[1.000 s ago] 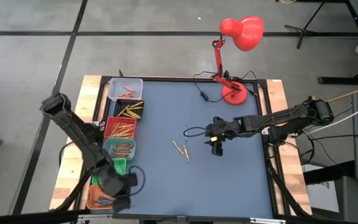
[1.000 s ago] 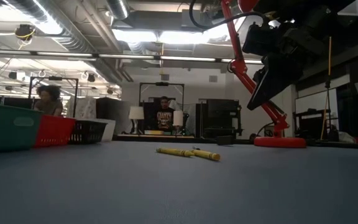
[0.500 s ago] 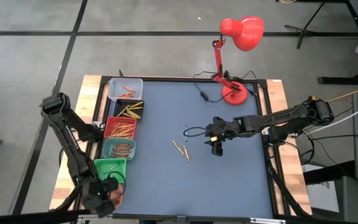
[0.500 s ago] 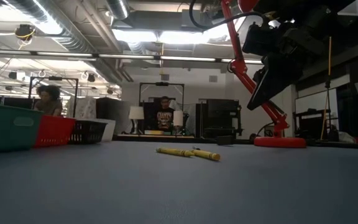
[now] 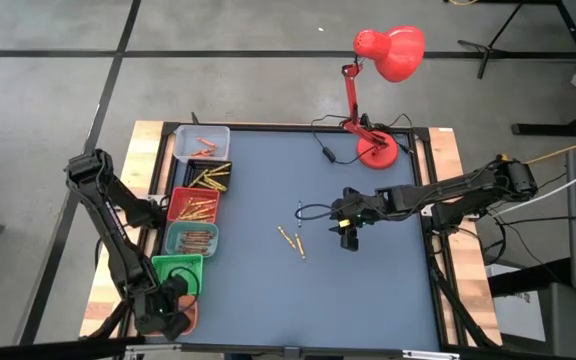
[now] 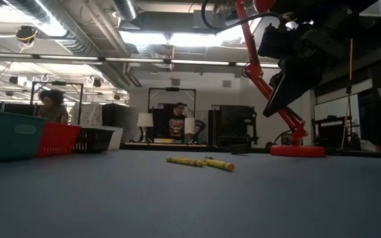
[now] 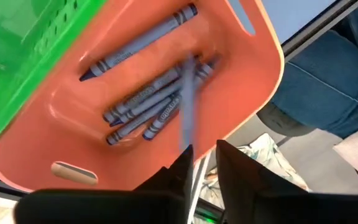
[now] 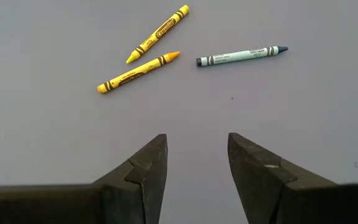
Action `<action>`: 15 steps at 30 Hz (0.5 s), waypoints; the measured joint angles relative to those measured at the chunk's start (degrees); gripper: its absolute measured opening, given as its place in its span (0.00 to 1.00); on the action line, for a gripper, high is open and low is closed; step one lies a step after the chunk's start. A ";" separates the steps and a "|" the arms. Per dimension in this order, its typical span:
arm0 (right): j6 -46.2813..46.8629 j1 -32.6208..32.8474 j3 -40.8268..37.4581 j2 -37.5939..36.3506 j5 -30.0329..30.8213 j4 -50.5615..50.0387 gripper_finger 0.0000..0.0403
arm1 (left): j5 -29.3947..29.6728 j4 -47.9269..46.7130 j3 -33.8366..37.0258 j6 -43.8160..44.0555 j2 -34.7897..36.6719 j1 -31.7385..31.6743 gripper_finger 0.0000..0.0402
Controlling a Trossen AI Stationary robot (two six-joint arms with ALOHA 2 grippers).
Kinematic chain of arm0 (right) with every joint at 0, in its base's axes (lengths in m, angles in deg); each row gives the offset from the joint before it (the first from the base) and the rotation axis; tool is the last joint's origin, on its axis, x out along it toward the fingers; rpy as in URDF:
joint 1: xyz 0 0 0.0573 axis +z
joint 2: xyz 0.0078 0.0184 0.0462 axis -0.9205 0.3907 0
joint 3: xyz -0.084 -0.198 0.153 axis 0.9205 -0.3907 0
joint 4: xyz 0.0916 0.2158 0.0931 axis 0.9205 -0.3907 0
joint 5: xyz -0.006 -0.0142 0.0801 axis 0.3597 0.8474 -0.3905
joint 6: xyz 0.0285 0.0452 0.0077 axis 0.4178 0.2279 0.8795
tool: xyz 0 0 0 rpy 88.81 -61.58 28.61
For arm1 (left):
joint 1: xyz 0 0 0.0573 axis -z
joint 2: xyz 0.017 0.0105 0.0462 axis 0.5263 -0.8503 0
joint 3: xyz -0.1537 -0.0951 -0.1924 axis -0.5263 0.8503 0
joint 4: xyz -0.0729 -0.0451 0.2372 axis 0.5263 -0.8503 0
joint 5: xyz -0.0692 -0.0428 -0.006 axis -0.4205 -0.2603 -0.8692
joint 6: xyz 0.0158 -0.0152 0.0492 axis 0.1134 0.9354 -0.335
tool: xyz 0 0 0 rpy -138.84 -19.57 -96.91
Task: Sort crayons
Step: Put the violet crayon into the light orange bin, then put the green crayon into the black bin
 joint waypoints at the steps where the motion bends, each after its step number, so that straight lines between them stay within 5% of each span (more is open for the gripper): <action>1: 0.00 0.00 0.00 0.00 0.00 -0.01 0.42 | 0.00 -0.19 0.00 -0.04 0.00 0.00 0.15; 5: 0.02 0.00 0.00 0.00 0.00 -0.01 0.42 | 1.89 -0.83 0.00 -0.20 0.00 0.02 0.20; 15: 0.02 0.00 0.00 0.00 0.00 -0.01 0.42 | 22.67 -0.71 0.00 -0.58 0.00 -0.01 0.25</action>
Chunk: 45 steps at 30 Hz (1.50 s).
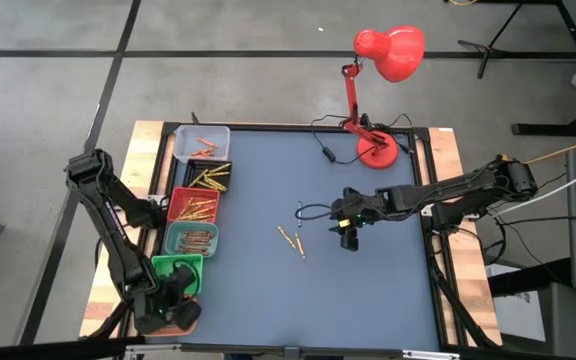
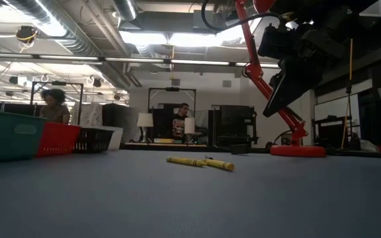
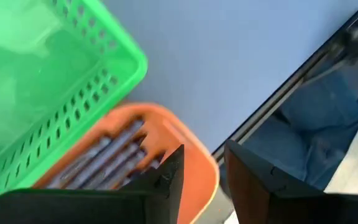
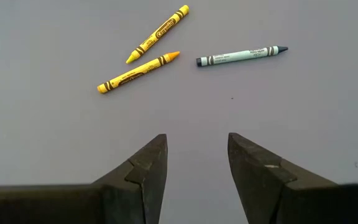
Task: Sort crayons
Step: Put the green crayon into the black bin
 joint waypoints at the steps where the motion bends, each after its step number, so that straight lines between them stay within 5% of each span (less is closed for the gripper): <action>1: -0.02 0.00 0.00 0.00 0.00 0.00 0.42 | 1.11 0.00 0.00 0.00 0.00 -0.06 0.25; 6: -0.02 0.01 0.00 0.00 0.01 0.00 0.42 | 8.53 -0.02 0.00 -0.66 -0.02 -1.53 0.25; 10: 0.00 0.02 0.00 0.00 0.00 0.00 0.42 | 17.95 0.02 0.00 -10.67 -0.02 -5.28 0.25; 14: 0.00 0.00 0.00 0.00 0.00 0.00 0.42 | 24.61 0.72 0.00 -29.05 -0.02 -11.64 0.25; 19: 0.00 0.00 0.00 0.00 0.02 0.00 0.42 | 25.90 9.80 0.00 -63.17 -0.07 -22.71 0.25; 23: 0.00 0.00 0.00 0.00 0.02 0.00 0.42 | 21.92 20.89 -0.04 -87.48 -0.37 -31.84 0.25; 26: 0.64 0.00 0.00 0.00 0.02 0.00 0.42 | 14.48 25.24 -0.04 -97.90 -0.39 -37.90 0.25; 35: 4.89 0.01 0.00 0.00 -3.44 0.47 0.42 | -0.21 28.67 -0.07 -109.45 -6.28 -49.90 0.25; 45: 6.86 0.02 -0.02 0.02 -8.22 9.27 0.42 | -6.40 34.99 -0.07 -118.54 -17.44 -54.41 0.25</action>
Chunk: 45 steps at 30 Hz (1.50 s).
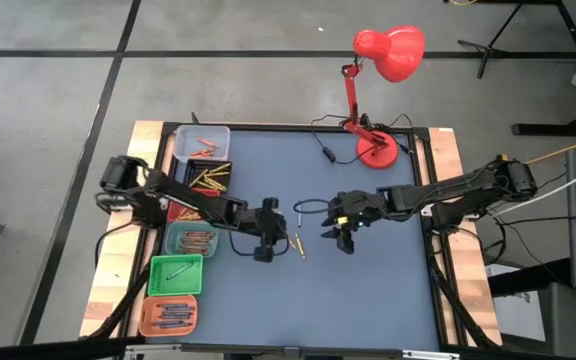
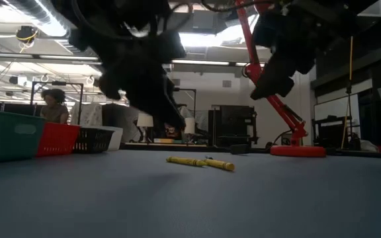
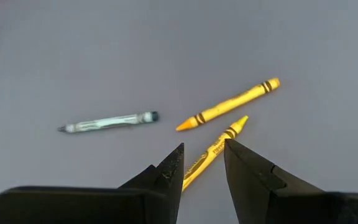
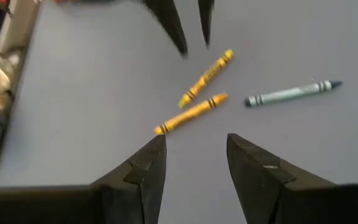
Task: Sort crayons
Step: Put the green crayon into the black bin
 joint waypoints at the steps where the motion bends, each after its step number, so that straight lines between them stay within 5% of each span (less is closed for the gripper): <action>1: 0.98 0.00 0.00 0.00 -0.02 0.79 0.42 | -0.91 0.67 0.00 -0.20 -0.94 -0.31 0.25; 9: 8.37 0.70 0.01 0.00 0.84 2.76 0.42 | -3.14 2.00 0.02 -0.14 -6.68 -2.34 0.24; 20: 10.44 10.72 0.00 0.00 16.63 4.54 0.42 | -4.40 1.56 -0.02 0.67 -8.44 -3.64 0.22; 31: 21.70 18.34 0.00 2.47 34.68 4.36 0.42 | -4.08 0.77 -0.02 4.26 -7.91 -3.33 0.02; 39: 28.69 18.29 0.00 10.74 37.19 4.94 0.42 | -2.20 -5.86 0.13 5.07 0.34 -3.66 0.01; 45: 29.16 18.32 0.02 16.90 38.08 11.60 0.42 | 5.42 -15.90 0.13 6.53 9.75 -4.58 0.01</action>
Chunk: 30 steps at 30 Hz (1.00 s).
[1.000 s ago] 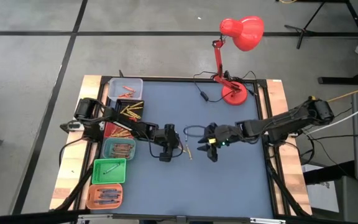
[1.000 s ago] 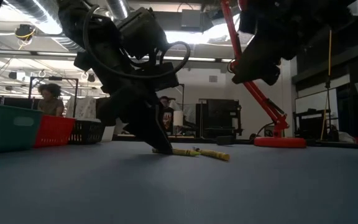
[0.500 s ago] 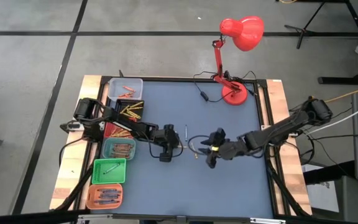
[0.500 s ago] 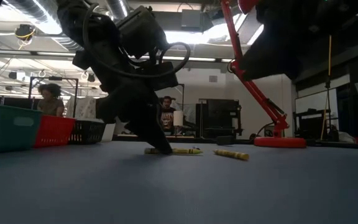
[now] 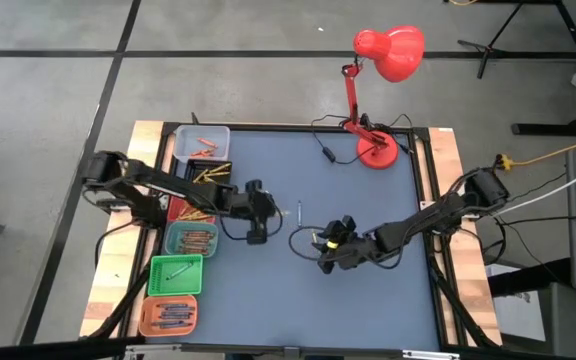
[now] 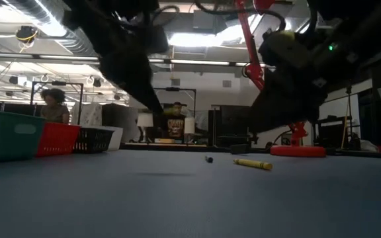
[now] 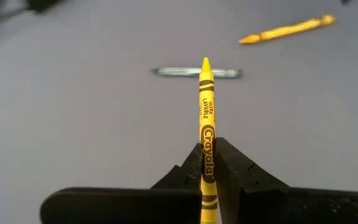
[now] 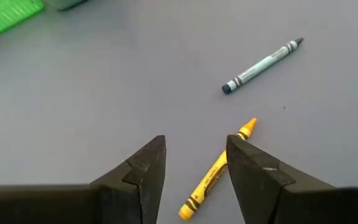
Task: Sort crayons
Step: Put the green crayon into the black bin
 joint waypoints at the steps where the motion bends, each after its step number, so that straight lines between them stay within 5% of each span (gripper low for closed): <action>1: -0.01 -0.01 0.00 0.71 0.15 0.30 0.42 | 1.12 -1.65 0.00 0.01 1.60 -0.29 0.01; 14: -0.02 0.00 0.18 5.16 2.90 1.43 0.42 | 11.18 -22.72 -0.09 0.18 16.07 -7.52 0.02; 30: -0.02 0.00 0.20 5.54 2.91 1.46 0.42 | 20.70 -48.96 -0.04 6.73 16.57 -18.26 0.04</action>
